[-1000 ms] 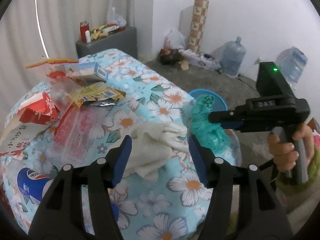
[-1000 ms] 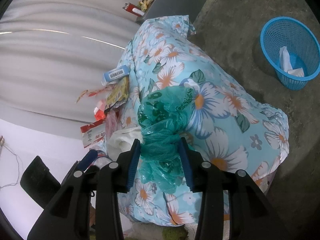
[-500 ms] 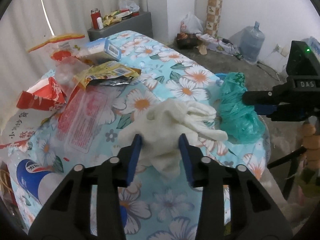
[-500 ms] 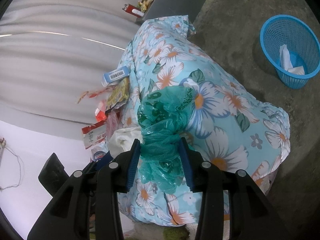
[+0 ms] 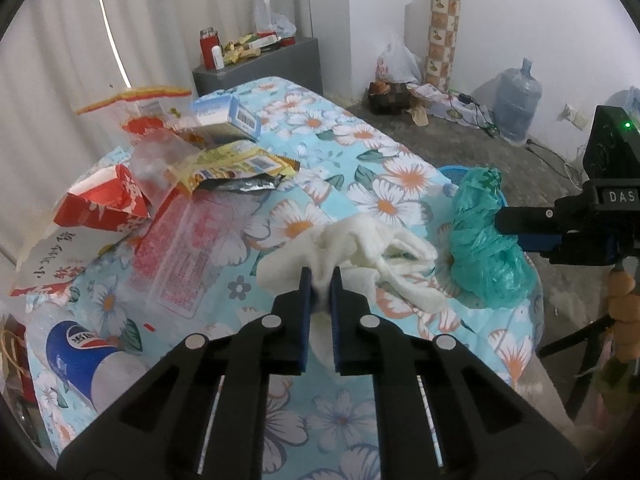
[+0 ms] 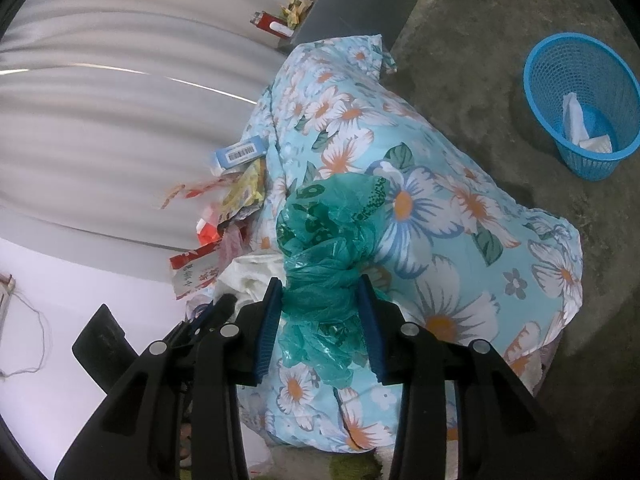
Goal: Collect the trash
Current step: 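Carry the glove and green bag to the wastebasket with both grippers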
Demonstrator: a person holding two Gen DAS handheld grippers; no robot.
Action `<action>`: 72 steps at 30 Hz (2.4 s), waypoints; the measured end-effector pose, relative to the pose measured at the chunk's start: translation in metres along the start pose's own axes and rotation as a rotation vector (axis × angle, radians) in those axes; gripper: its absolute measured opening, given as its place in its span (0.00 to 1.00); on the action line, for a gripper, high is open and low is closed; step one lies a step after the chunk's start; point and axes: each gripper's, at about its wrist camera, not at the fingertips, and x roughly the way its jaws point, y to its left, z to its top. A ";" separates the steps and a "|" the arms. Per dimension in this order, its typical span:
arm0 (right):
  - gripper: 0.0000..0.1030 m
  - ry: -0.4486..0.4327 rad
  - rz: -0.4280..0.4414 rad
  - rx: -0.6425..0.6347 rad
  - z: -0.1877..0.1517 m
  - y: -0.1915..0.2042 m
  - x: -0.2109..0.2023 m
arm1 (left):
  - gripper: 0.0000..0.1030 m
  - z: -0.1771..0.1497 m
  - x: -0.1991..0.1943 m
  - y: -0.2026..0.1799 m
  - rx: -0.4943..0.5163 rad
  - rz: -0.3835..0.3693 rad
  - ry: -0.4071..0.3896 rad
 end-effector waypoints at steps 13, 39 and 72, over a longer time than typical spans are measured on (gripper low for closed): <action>0.36 -0.012 0.016 -0.023 0.000 0.011 -0.005 | 0.06 0.007 -0.020 -0.006 0.030 0.037 -0.065; 0.36 -0.075 0.066 -0.056 -0.006 0.024 -0.034 | 0.06 0.018 -0.063 -0.019 0.073 0.092 -0.183; 0.36 -0.384 0.011 0.069 0.008 -0.042 -0.146 | 0.06 0.105 -0.057 -0.102 0.225 -0.067 -0.263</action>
